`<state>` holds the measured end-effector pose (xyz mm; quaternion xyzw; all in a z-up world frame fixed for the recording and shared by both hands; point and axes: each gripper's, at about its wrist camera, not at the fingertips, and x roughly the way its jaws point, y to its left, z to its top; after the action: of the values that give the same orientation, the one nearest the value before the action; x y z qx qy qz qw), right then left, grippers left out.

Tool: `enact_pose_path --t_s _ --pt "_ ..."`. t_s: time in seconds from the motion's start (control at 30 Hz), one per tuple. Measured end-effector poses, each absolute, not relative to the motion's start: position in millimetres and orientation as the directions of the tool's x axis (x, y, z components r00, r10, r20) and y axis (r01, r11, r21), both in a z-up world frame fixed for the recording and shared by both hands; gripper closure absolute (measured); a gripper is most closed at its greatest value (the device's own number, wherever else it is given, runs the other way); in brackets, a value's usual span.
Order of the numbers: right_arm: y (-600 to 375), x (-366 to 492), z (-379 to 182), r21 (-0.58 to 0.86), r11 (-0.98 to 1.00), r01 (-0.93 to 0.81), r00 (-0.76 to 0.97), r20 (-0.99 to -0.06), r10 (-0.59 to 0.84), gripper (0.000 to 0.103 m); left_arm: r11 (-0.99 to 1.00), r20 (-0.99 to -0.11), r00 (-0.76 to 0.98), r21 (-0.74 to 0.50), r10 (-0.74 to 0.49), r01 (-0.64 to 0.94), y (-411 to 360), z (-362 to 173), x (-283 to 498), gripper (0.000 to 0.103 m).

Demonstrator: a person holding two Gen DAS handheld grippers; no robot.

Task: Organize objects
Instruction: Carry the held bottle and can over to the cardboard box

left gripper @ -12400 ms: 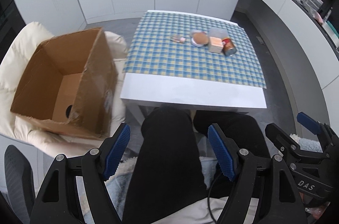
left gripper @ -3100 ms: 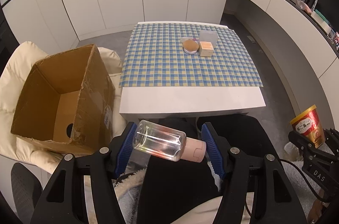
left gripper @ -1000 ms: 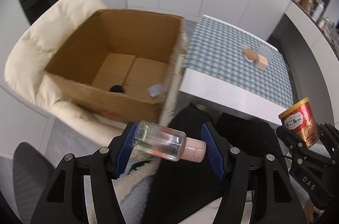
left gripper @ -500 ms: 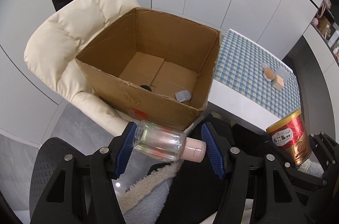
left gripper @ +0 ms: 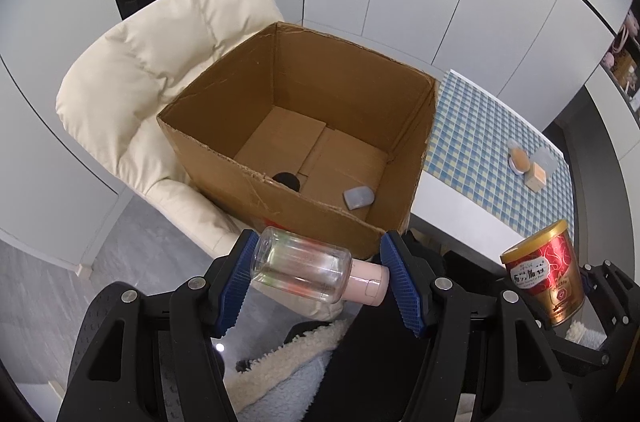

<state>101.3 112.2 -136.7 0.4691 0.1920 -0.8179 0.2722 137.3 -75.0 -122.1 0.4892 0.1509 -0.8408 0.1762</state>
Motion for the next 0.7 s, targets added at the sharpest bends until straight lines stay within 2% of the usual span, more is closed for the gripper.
enact_pose_path --t_s 0.23,0.7 --pt "102 90 -131 -0.055 -0.766 0.640 -0.418 -0.862 -0.287 0.047 -0.888 -0.883 -0.453 -0.109 -0.120 0.447 -81 -123 122 0.039" --pt "55 26 -140 -0.006 -0.744 0.668 -0.380 -0.863 -0.333 0.047 -0.866 -0.892 -0.426 -0.090 -0.150 0.493 -143 -125 63 0.039"
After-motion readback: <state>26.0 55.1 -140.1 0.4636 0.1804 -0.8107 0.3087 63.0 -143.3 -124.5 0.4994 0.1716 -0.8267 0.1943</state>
